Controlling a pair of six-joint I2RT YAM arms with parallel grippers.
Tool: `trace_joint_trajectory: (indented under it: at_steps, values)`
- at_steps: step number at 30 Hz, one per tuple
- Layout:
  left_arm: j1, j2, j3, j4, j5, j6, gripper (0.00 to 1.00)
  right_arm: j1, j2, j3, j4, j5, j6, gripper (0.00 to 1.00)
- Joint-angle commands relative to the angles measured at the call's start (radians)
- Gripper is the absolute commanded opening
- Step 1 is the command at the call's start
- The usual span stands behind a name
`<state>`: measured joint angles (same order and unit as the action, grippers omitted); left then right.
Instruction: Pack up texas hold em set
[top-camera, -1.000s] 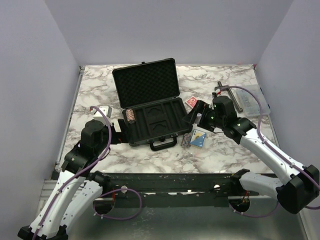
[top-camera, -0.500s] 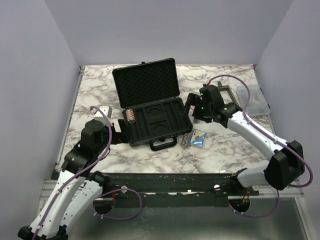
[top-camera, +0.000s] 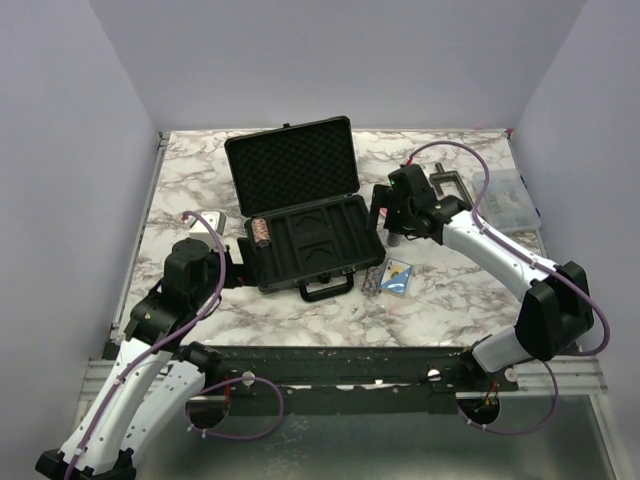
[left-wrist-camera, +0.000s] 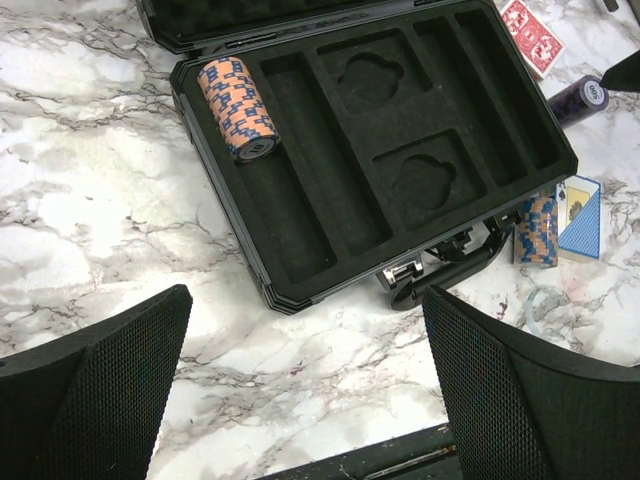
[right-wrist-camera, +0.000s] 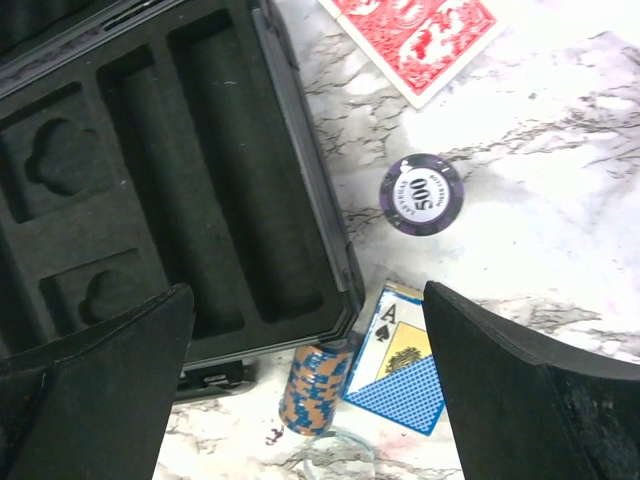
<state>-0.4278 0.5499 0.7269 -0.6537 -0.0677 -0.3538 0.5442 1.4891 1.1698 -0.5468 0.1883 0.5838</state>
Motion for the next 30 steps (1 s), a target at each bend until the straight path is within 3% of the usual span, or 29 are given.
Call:
trace_joint_trajectory:
  at_steps: [1,14,30]
  values:
    - [-0.005,0.012,-0.010,-0.012,-0.001,0.015,0.97,0.005,0.033,0.020,-0.052,0.131,-0.006,1.00]
    - [-0.005,0.006,-0.012,-0.014,-0.007,0.013,0.97,0.004,0.125,0.067,-0.030,0.242,-0.045,1.00]
    - [-0.005,0.029,-0.012,-0.013,-0.009,0.016,0.96,-0.020,0.208,0.061,0.017,0.237,-0.061,0.87]
